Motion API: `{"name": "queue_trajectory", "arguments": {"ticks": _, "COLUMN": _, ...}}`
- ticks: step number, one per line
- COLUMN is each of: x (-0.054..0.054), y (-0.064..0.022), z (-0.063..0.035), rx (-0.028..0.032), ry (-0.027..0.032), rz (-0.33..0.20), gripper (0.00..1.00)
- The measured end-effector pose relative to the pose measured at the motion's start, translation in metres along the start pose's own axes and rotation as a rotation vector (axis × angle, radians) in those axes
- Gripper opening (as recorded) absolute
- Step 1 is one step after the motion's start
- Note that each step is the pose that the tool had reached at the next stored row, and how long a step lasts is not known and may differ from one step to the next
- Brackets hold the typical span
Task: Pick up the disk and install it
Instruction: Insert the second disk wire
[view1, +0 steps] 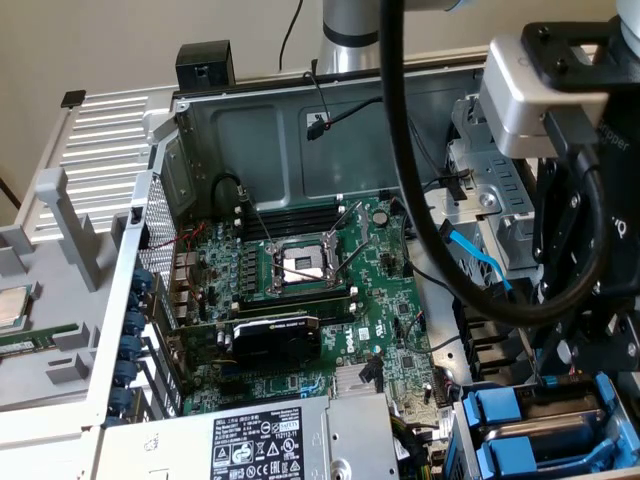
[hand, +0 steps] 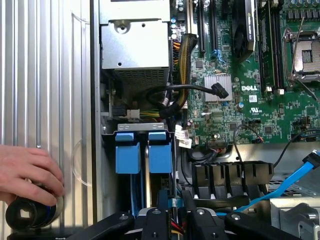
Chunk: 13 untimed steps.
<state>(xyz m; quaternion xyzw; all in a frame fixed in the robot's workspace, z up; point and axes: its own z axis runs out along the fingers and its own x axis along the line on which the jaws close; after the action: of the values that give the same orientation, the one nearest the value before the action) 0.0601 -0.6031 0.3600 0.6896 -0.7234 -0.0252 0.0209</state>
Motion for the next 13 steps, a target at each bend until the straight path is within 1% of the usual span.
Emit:
{"name": "queue_trajectory", "arguments": {"ticks": 3, "x": 0.0, "y": 0.0, "z": 0.0, "rx": 0.0, "ry": 0.0, "rz": 0.0, "gripper": 0.23}}
{"name": "queue_trajectory", "arguments": {"ticks": 4, "x": 0.0, "y": 0.0, "z": 0.0, "rx": 0.0, "ry": 0.0, "rz": 0.0, "gripper": 0.16}}
{"name": "queue_trajectory", "arguments": {"ticks": 5, "x": 0.0, "y": 0.0, "z": 0.0, "rx": 0.0, "ry": 0.0, "rz": 0.0, "gripper": 0.16}}
{"name": "queue_trajectory", "arguments": {"ticks": 6, "x": 0.0, "y": 0.0, "z": 0.0, "rx": -0.0001, "ry": 0.0, "rz": 0.0, "gripper": 0.11}}
{"name": "queue_trajectory", "arguments": {"ticks": 8, "x": 0.0, "y": -0.0001, "z": 0.0, "rx": 0.0, "ry": 0.0001, "rz": -0.001, "gripper": 0.11}}
{"name": "queue_trajectory", "arguments": {"ticks": 11, "x": 0.0, "y": -0.0007, "z": 0.0, "rx": -0.0003, "ry": 0.003, "rz": -0.047, "gripper": 0.11}}
{"name": "queue_trajectory", "arguments": {"ticks": 13, "x": 0.0, "y": -0.001, "z": -0.0001, "rx": -0.0002, "ry": 0.0036, "rz": -0.077, "gripper": 0.11}}
